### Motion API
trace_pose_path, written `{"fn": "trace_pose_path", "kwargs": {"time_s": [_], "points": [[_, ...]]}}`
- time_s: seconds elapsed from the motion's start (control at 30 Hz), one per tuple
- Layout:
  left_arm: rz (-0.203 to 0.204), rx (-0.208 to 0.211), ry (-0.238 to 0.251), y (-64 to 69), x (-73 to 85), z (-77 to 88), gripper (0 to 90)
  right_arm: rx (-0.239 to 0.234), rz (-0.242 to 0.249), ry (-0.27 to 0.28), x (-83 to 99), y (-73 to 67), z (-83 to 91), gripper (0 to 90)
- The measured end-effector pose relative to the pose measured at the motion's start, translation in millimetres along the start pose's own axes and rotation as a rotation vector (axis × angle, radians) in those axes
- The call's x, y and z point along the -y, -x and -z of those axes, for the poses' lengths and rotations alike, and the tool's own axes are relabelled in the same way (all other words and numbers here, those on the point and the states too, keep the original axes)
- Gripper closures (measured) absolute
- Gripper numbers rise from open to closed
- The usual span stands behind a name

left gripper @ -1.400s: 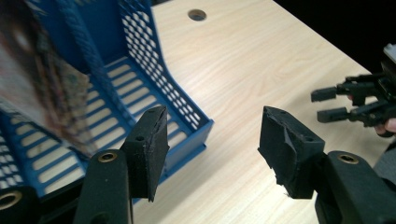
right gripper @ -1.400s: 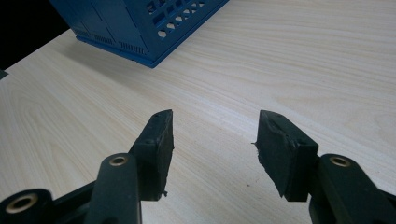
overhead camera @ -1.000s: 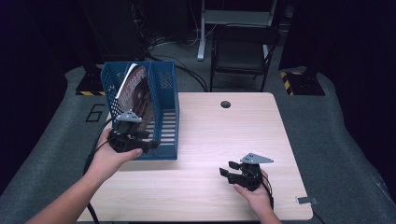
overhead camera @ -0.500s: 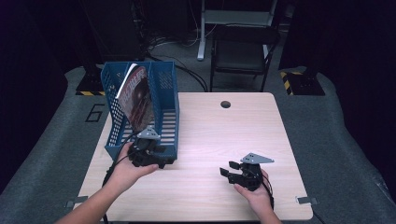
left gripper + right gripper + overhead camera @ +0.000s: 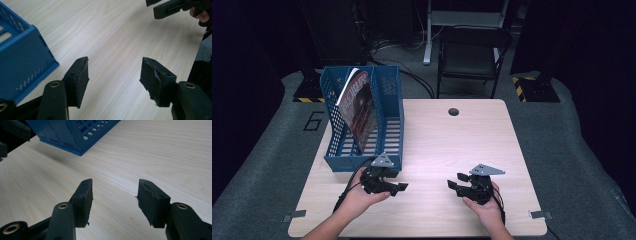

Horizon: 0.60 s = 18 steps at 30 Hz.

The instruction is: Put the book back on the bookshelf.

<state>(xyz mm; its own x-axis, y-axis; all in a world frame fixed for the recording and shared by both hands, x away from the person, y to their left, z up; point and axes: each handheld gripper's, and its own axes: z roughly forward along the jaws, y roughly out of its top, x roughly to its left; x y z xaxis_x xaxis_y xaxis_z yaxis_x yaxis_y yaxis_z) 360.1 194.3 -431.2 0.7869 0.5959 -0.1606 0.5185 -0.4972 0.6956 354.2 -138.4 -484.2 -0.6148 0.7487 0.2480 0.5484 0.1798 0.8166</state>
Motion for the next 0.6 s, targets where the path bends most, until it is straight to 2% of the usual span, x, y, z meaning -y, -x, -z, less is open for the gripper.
{"fn": "trace_pose_path", "kwargs": {"time_s": [0.07,0.2,0.27,0.43,0.47,0.6], "points": [[-0.006,0.003,-0.001,0.6,4.6,-4.6,40.2,-0.002,-0.002,-0.001,0.2,0.5,-0.4,45.8],[-0.046,-0.003,-0.006,1.7,12.8,-13.7,40.7,0.002,-0.005,-0.011,0.3,0.1,-1.4,45.8],[-0.032,0.024,0.012,2.1,18.2,-18.4,40.7,0.002,-0.002,-0.009,0.5,-0.2,-2.1,45.8],[-0.011,0.041,0.043,1.1,30.5,-26.7,40.7,0.004,-0.006,-0.016,1.0,0.2,-3.1,45.8],[0.004,0.053,0.044,1.4,32.7,-28.5,40.6,-0.001,-0.008,-0.012,0.9,-0.1,-3.3,45.8],[0.005,0.060,0.036,-1.2,37.2,-35.0,40.3,0.002,-0.006,-0.018,1.1,-0.1,-4.1,45.8]]}}
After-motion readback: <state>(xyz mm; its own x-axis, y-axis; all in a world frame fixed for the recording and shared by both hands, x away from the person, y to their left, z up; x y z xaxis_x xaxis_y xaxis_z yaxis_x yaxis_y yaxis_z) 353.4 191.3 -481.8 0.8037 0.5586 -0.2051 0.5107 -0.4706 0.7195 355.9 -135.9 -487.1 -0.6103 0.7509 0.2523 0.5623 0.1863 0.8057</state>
